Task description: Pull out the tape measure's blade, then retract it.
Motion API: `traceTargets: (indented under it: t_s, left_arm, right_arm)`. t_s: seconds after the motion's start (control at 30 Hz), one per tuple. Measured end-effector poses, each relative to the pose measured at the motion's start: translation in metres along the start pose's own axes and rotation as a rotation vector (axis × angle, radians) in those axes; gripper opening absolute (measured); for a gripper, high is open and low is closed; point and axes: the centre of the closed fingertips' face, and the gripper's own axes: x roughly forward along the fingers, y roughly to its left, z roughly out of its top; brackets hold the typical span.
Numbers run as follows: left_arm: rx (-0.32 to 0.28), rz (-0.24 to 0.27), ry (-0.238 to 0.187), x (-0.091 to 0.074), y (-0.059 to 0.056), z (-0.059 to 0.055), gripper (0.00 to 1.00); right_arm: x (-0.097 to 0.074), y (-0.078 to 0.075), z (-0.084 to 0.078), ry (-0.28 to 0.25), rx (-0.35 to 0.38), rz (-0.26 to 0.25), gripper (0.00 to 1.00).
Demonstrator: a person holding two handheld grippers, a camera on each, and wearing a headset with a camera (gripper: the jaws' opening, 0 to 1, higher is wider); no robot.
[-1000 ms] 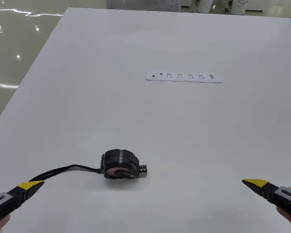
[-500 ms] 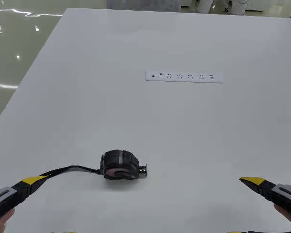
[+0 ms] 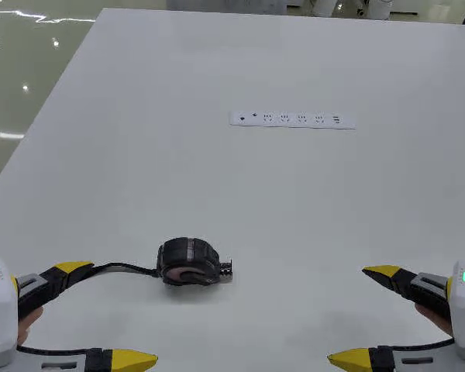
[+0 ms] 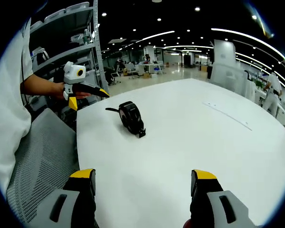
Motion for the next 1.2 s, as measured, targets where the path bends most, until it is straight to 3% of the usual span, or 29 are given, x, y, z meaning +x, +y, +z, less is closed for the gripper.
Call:
traceTargets:
  t_s: [0.6,0.83,1.2]
  left_arm:
    - [0.069,-0.080,0.030,0.029,0.008,0.015,0.97]
    - [0.103,-0.121,0.056,0.043,0.010,0.016,0.96]
    - [0.156,-0.181,0.122,0.063,0.017,0.006,0.91]
  right_arm:
    - [0.026,-0.011,0.013,0.014,-0.054,0.061,0.81]
    - [0.039,-0.012,0.018,0.016,-0.072,0.094,0.81]
    - [0.063,-0.014,0.024,0.020,-0.100,0.145,0.80]
